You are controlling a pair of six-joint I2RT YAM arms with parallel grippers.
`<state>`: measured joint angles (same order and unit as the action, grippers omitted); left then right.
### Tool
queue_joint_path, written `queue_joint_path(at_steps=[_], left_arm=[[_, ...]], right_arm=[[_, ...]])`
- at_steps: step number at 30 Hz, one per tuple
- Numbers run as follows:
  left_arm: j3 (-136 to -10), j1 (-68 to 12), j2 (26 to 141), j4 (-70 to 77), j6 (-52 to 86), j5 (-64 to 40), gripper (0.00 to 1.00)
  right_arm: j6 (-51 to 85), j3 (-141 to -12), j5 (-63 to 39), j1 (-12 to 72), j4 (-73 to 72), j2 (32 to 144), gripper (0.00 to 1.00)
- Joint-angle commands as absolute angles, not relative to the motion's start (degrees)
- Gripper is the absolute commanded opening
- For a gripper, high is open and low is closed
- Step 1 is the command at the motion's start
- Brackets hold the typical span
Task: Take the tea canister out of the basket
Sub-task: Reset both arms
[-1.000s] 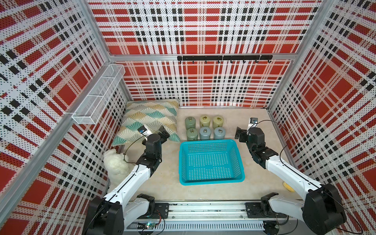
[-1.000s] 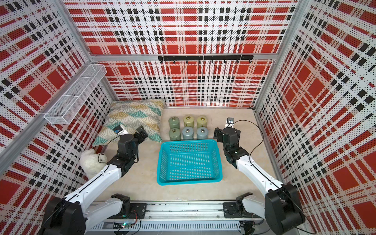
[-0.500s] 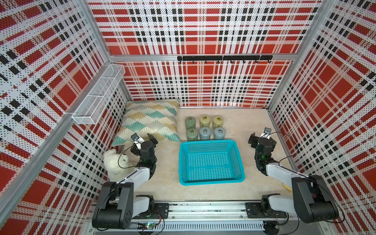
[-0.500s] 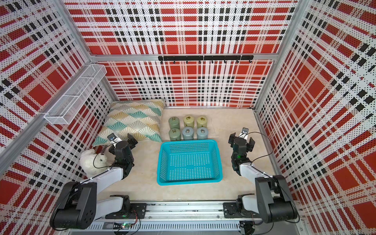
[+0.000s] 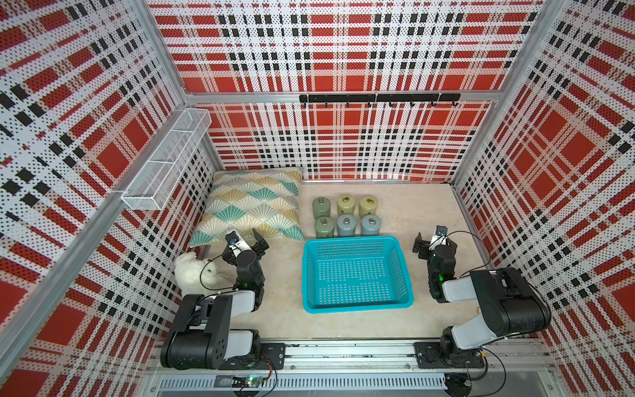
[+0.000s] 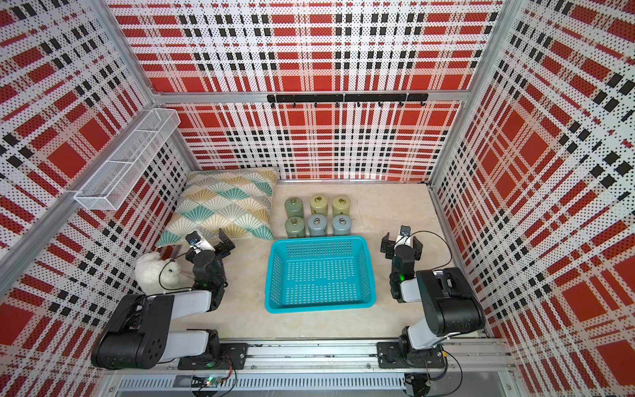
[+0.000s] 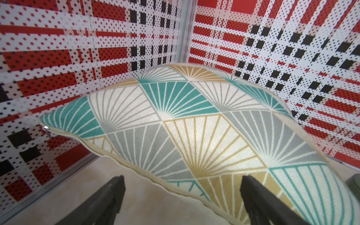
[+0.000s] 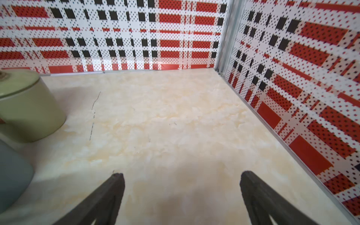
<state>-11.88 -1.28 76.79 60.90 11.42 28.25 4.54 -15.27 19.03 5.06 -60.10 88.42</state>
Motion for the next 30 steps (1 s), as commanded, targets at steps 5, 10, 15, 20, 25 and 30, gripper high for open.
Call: queue_joint_path(at_steps=[5, 10, 15, 20, 25, 30], left_arm=[[-8.0, 1.8, 82.9, 78.1, 8.1, 19.1, 0.99], [-8.4, -1.1, 90.7, 87.6, 2.0, 13.2, 0.99], [-11.4, -1.1, 89.6, 79.7, 3.7, 17.8, 0.99], [-11.6, -1.8, 89.6, 79.4, 3.4, 19.0, 0.99], [-11.8, -2.9, 89.7, 79.3, 2.6, 20.8, 0.99], [-11.8, -3.2, 89.7, 79.2, 2.3, 21.3, 0.99]], right_arm=[[4.4, -17.0, 16.7, 4.1, -62.6, 88.5, 1.00], [4.6, -17.1, 16.4, 4.0, -62.2, 88.5, 1.00], [4.5, -17.1, 16.4, 3.9, -62.1, 88.4, 1.00], [4.5, -17.1, 16.3, 3.9, -62.2, 88.4, 1.00], [4.5, -17.1, 16.4, 3.9, -62.2, 88.4, 1.00], [4.5, -17.1, 16.3, 3.9, -62.2, 88.4, 1.00]])
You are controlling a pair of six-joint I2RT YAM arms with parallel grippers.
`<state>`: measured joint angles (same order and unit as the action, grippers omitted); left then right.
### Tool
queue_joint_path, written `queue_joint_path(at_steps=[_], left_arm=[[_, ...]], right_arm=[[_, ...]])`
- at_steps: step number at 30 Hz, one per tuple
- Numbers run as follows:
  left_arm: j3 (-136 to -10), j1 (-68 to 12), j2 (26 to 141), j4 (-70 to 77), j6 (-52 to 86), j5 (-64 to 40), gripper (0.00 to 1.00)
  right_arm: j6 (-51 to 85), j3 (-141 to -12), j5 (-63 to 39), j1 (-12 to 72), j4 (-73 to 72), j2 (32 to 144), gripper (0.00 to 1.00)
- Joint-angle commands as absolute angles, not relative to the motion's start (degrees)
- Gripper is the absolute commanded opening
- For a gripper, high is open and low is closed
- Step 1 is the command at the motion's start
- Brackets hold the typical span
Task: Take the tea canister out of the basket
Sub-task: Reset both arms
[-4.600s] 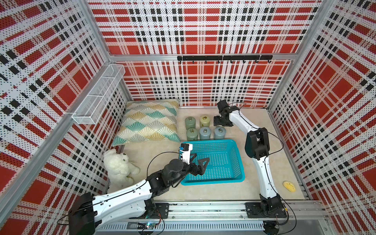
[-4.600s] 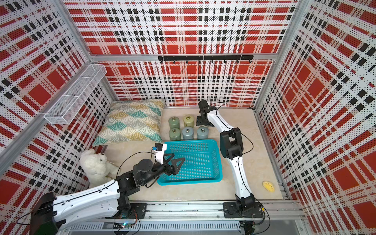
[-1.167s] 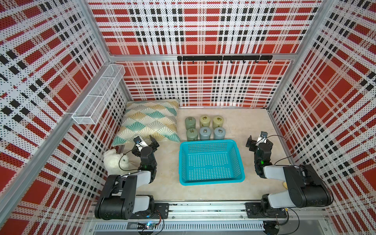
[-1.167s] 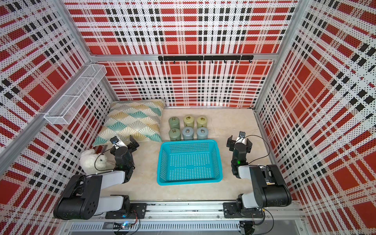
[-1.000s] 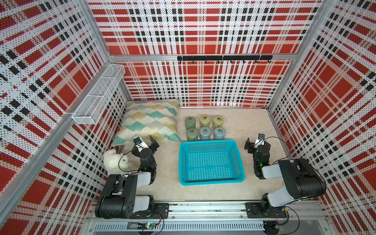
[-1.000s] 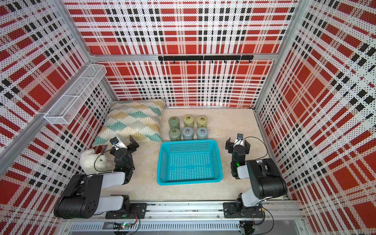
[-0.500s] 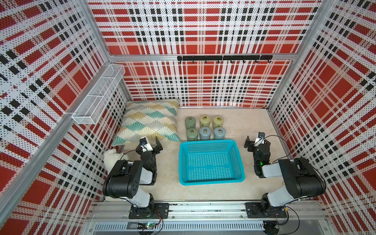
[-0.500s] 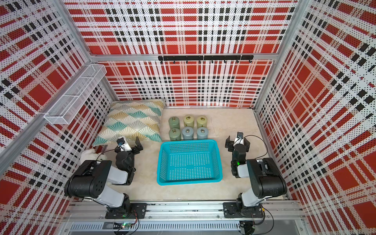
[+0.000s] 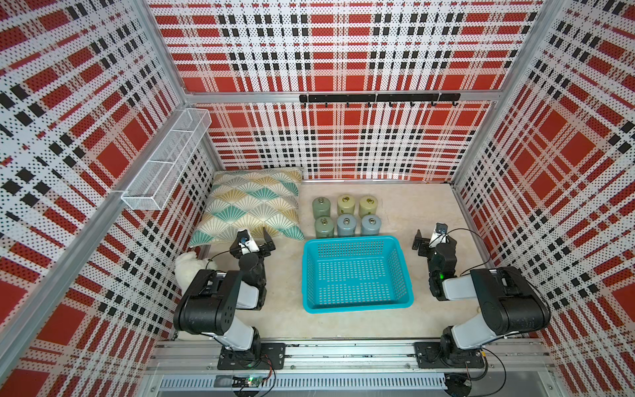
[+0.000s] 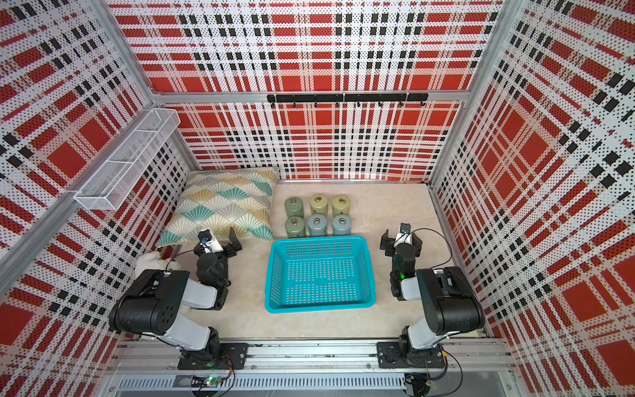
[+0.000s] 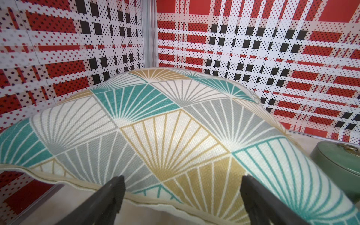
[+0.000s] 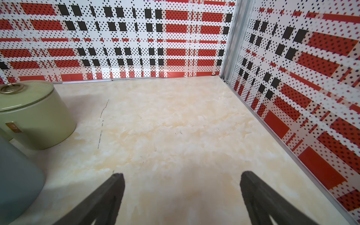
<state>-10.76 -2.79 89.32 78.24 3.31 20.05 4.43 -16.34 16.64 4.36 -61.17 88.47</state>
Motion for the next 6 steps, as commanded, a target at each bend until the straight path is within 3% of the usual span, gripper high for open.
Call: queue_joint_path(at_steps=[1, 6], left_arm=[[-11.8, -3.2, 89.8, 79.2, 2.3, 21.3, 0.99], [-11.8, -3.3, 89.7, 79.2, 2.2, 21.4, 0.99]], right_arm=[[4.5, -17.1, 16.3, 3.9, -62.2, 88.4, 1.00], [4.5, -17.1, 16.3, 3.9, -62.2, 88.4, 1.00]])
